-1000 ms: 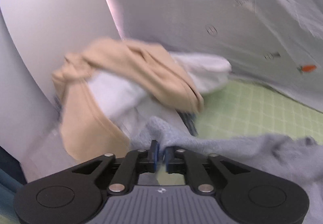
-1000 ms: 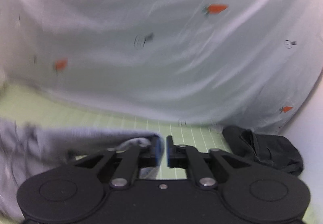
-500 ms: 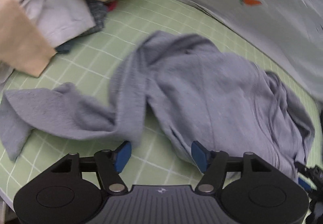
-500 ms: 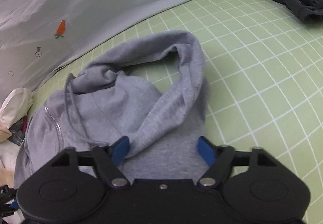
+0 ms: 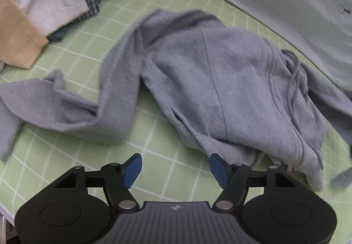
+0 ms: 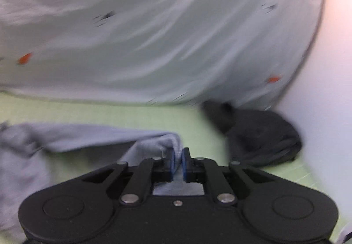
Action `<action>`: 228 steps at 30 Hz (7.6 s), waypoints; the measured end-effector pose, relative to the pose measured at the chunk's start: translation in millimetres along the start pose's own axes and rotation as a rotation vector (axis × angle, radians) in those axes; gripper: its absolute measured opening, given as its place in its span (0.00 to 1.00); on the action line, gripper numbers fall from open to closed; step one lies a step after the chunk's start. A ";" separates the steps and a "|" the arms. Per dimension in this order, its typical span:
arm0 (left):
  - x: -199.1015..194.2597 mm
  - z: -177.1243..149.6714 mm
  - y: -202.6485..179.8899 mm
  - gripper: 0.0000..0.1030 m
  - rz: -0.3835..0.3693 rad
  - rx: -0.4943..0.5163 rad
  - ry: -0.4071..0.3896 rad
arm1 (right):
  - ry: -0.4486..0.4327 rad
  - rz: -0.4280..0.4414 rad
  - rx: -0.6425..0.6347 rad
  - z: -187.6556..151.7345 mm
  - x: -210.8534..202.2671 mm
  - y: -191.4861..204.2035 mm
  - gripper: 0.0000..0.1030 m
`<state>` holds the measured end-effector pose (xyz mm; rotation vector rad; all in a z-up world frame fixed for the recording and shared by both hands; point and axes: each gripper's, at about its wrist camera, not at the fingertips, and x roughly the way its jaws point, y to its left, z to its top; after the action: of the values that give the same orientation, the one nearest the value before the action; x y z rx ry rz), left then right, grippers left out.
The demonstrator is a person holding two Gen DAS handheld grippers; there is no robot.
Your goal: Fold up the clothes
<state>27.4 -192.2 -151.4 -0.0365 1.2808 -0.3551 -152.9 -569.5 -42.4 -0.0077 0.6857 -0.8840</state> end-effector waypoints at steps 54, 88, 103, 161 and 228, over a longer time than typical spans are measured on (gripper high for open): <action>-63.2 -79.9 48.8 0.11 0.099 0.010 -0.007 | 0.441 0.684 0.033 -125.5 -99.9 75.6 0.13; 33.5 90.0 23.0 0.88 0.201 0.088 -0.010 | 0.225 0.735 -0.487 51.9 96.1 291.3 0.89; 50.0 98.3 21.1 0.98 0.268 0.057 -0.020 | -0.013 0.661 -0.415 138.4 148.8 299.1 0.08; 64.7 -11.9 -170.3 1.00 0.359 0.547 0.050 | 0.157 -0.272 0.665 -138.6 134.2 -212.8 0.11; -21.0 -108.8 -0.5 1.00 0.108 0.190 0.036 | 0.342 0.279 0.176 -177.7 -11.4 -50.9 0.43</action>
<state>-80.1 -168.3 -163.6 0.2008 1.2745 -0.3843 -292.5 -547.0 -162.0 0.3960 0.9001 -0.6781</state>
